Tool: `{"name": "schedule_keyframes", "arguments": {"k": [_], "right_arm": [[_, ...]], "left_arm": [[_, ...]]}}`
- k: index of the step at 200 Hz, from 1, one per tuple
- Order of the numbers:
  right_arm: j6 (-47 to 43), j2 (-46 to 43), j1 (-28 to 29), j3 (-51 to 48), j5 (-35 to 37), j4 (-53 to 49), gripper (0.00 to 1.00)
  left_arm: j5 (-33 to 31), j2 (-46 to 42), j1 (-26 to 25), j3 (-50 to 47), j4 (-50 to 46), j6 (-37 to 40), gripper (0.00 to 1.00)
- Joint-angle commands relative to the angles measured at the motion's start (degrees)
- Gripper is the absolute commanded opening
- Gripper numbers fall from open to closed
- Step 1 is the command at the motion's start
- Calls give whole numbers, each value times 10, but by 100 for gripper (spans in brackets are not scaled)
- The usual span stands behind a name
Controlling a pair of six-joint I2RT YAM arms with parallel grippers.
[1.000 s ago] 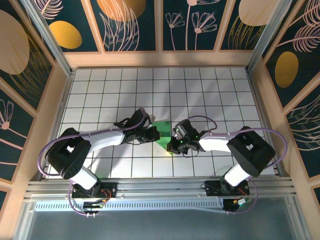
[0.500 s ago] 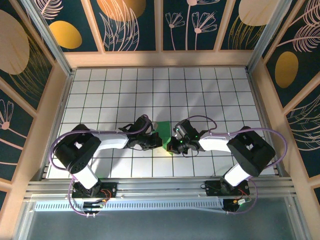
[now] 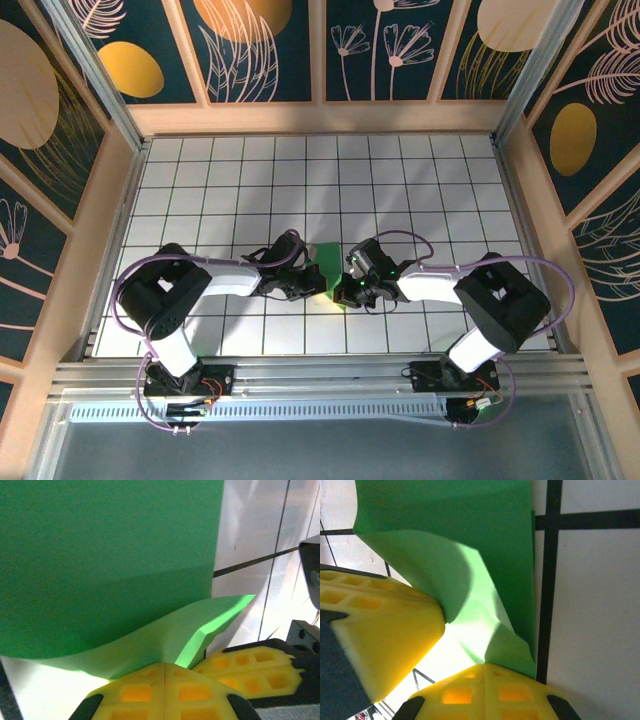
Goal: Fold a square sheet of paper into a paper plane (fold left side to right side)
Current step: Third fold the triangle at the center of the table.
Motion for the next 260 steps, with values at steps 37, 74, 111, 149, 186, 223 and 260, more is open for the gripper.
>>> {"name": "schedule_keyframes", "arguments": {"k": [37, 74, 111, 149, 186, 223, 260], "right_arm": [[-22, 27, -3, -13, 72, -120, 0], [-33, 28, -3, -5, 86, -145, 0], [-33, 34, -3, -9, 79, -142, 0], [-34, 36, -2, -9, 71, -137, 0], [-34, 37, -2, -9, 66, -135, 0], [-34, 35, -2, -9, 65, -136, 0], [-33, 36, -2, -10, 63, -134, 0]], "left_arm": [[-30, 21, -2, 9, 6, -26, 0], [-65, 22, -2, 15, -26, -34, 0], [-78, 21, 3, 20, -34, -28, 0], [-84, 18, 20, 16, -22, -23, 0], [-75, 18, 45, 1, 5, -26, 0], [-71, 12, 77, -17, 20, -27, 0], [-79, 2, 105, -29, 22, -14, 0]]}}
